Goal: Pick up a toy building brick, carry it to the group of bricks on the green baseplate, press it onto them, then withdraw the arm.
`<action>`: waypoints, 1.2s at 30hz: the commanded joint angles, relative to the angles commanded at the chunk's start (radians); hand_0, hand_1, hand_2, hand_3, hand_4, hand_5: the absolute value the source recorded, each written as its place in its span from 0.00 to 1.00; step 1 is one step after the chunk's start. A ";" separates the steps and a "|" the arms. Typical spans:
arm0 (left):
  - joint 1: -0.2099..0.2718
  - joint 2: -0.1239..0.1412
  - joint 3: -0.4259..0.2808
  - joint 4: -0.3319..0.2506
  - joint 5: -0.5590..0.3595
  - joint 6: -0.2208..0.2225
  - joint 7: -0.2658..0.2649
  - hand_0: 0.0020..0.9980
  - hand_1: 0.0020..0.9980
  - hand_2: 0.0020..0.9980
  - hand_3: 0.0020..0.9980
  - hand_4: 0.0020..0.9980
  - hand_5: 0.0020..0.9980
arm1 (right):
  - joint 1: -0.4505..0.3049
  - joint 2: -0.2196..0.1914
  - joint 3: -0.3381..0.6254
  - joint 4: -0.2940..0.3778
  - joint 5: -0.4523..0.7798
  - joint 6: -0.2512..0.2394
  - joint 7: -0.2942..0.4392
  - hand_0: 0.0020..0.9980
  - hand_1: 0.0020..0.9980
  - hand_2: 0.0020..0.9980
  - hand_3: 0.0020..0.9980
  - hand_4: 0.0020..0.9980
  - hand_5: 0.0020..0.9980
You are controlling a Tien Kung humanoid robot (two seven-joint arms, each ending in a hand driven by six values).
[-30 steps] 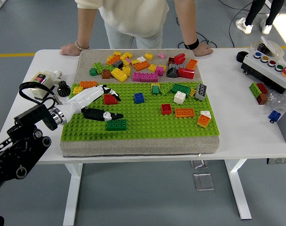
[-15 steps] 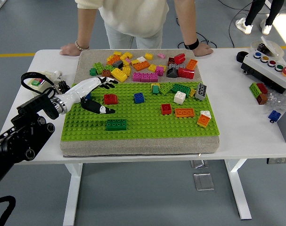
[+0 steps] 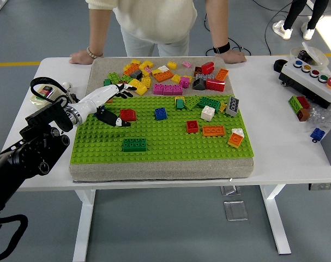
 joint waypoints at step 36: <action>0.100 0.041 -0.060 -0.176 0.061 -0.040 0.036 0.79 0.77 0.76 0.83 1.00 0.09 | -0.005 0.002 0.004 0.000 -0.009 0.004 -0.001 0.76 0.67 0.72 0.64 0.91 0.50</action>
